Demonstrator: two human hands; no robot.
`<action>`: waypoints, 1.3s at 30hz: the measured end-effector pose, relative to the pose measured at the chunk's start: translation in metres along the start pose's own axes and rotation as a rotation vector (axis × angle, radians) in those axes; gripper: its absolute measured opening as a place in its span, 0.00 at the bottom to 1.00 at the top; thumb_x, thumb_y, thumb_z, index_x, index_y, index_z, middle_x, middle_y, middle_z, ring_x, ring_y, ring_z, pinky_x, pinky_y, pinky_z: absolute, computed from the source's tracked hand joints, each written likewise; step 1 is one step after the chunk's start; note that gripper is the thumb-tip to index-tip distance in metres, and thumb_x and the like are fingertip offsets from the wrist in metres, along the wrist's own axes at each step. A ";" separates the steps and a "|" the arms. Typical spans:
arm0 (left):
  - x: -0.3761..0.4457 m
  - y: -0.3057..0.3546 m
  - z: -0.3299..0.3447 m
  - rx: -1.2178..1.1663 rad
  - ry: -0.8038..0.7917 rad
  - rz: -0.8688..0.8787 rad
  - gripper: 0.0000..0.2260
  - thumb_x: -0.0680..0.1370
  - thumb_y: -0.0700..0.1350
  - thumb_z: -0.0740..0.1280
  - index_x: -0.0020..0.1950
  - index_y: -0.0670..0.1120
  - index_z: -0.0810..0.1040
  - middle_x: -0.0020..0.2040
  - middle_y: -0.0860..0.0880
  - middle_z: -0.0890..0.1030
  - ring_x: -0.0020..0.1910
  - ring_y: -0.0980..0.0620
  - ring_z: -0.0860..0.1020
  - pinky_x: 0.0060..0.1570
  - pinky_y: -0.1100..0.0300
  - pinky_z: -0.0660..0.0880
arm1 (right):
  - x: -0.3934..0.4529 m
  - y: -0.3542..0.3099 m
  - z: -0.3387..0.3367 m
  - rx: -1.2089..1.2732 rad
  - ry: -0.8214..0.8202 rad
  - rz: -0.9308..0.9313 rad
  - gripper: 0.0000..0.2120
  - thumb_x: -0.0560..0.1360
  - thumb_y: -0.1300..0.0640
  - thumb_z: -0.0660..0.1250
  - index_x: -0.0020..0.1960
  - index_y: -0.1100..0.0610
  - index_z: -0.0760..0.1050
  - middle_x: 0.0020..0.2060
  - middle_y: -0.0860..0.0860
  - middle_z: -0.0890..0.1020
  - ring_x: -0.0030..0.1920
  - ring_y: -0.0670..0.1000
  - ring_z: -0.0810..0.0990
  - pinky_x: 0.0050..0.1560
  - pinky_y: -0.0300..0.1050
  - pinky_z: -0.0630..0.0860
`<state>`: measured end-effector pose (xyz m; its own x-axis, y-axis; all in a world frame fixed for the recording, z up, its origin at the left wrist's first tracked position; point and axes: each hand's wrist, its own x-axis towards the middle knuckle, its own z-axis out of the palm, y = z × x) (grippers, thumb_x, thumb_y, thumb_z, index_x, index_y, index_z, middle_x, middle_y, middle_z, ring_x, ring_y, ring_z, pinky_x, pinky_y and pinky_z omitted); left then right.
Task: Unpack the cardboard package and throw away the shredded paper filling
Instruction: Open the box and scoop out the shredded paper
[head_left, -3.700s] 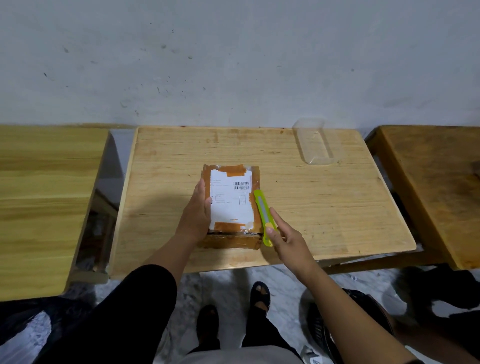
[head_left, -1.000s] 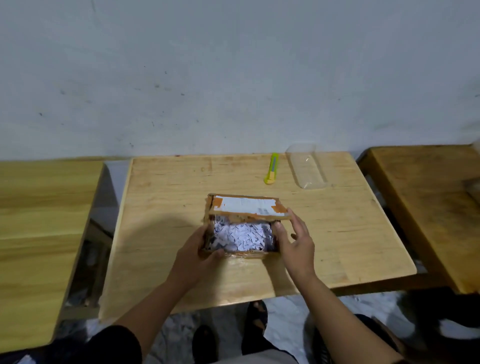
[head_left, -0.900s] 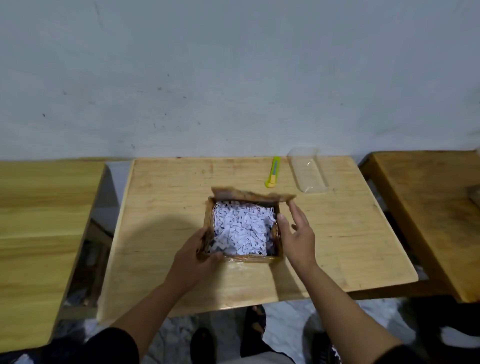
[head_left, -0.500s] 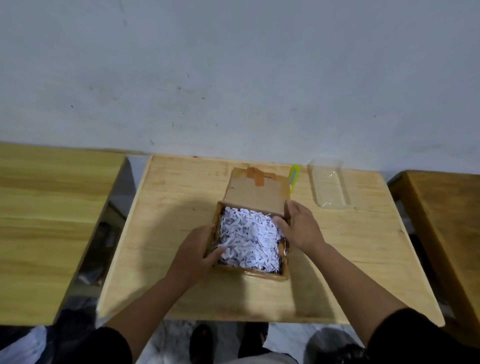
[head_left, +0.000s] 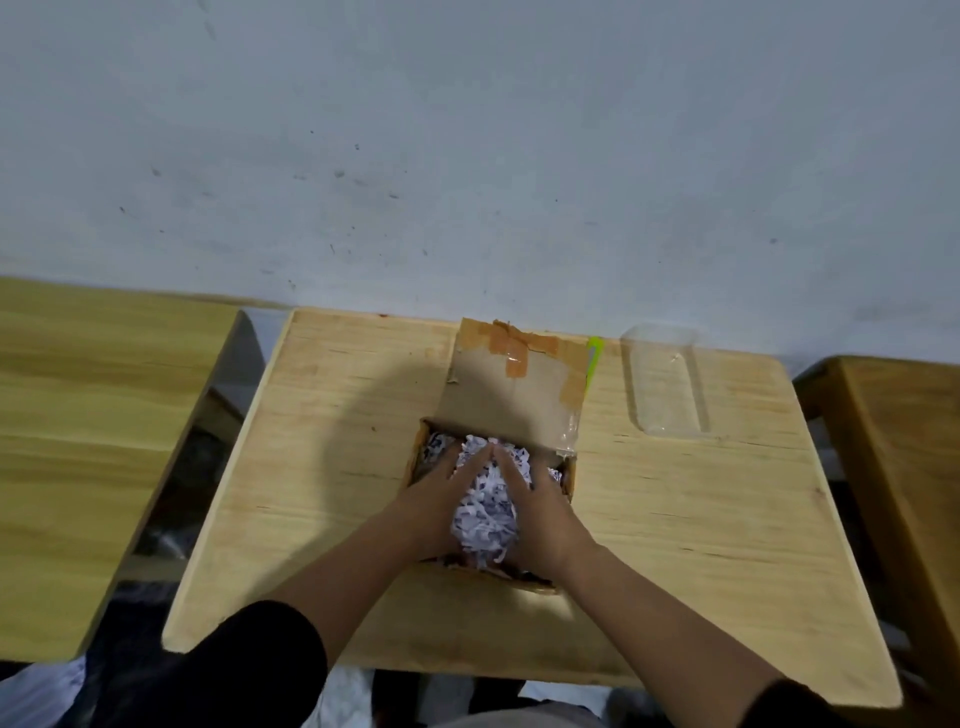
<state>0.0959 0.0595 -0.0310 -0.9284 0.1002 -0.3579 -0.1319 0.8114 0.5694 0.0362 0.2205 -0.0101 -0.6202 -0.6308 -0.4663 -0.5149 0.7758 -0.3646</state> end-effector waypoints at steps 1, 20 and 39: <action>0.001 0.001 0.001 0.004 0.017 0.001 0.51 0.67 0.58 0.73 0.74 0.53 0.37 0.77 0.45 0.43 0.76 0.46 0.50 0.73 0.53 0.58 | 0.002 -0.001 0.001 -0.018 -0.004 0.001 0.55 0.68 0.48 0.73 0.72 0.47 0.30 0.73 0.63 0.47 0.71 0.63 0.57 0.66 0.53 0.66; -0.005 0.001 0.001 0.036 0.137 -0.027 0.44 0.65 0.59 0.72 0.73 0.44 0.55 0.66 0.41 0.71 0.65 0.42 0.68 0.66 0.48 0.67 | 0.008 0.009 -0.007 0.206 0.005 -0.071 0.47 0.63 0.43 0.74 0.73 0.44 0.49 0.64 0.57 0.68 0.64 0.57 0.69 0.64 0.51 0.68; -0.048 0.032 -0.034 -0.279 0.334 0.039 0.40 0.66 0.45 0.77 0.72 0.47 0.59 0.64 0.50 0.72 0.61 0.58 0.69 0.58 0.70 0.64 | -0.020 -0.010 -0.058 0.187 0.094 -0.225 0.50 0.56 0.51 0.80 0.71 0.46 0.57 0.61 0.54 0.74 0.61 0.53 0.72 0.61 0.45 0.68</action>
<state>0.1246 0.0614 0.0301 -0.9899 -0.1010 -0.0991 -0.1405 0.6194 0.7724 0.0195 0.2249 0.0495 -0.5591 -0.7791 -0.2835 -0.5336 0.5998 -0.5962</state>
